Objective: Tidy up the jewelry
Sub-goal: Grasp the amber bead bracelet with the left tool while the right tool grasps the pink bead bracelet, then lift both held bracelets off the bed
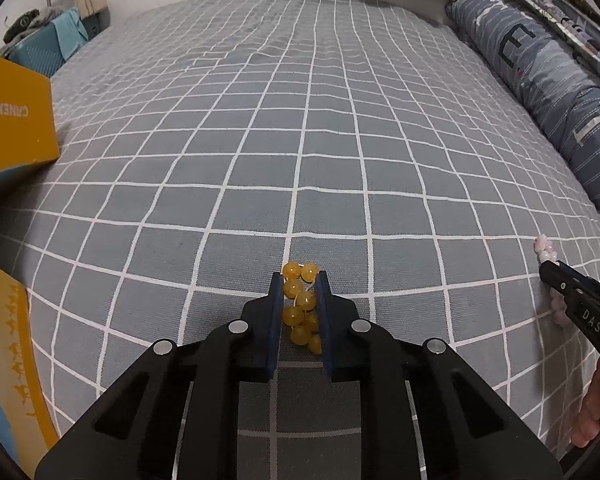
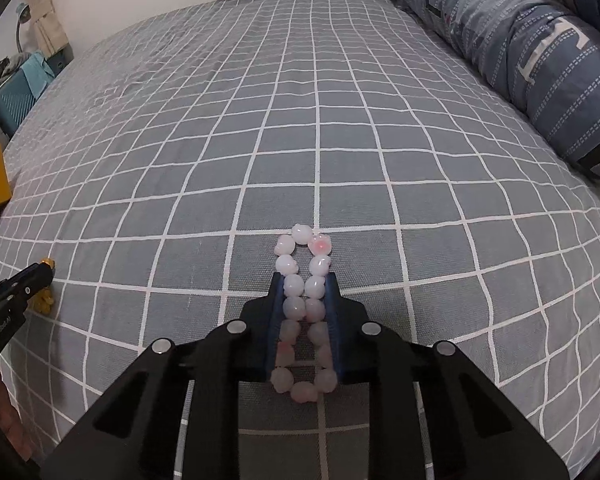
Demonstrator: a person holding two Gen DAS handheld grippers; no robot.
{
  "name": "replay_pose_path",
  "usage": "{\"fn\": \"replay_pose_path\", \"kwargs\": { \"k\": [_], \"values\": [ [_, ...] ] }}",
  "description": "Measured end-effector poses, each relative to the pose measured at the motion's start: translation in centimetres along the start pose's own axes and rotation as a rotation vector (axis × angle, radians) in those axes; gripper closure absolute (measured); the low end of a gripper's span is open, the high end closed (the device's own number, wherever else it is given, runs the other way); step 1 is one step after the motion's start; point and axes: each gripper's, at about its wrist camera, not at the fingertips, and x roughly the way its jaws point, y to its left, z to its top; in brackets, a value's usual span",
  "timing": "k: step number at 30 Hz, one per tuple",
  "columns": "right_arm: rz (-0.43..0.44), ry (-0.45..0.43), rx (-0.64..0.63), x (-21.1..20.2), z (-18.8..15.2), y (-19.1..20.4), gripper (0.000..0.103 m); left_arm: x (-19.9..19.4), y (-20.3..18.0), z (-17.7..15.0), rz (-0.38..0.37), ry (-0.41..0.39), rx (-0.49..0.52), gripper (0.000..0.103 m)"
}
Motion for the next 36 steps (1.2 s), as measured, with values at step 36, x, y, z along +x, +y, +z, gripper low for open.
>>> {"fn": "replay_pose_path", "kwargs": {
  "k": [36],
  "values": [
    [0.005, -0.109, 0.008, -7.1, -0.9, 0.5, 0.084, -7.7, -0.1, -0.1, -0.03, -0.114, 0.019, 0.087]
  ]
}}
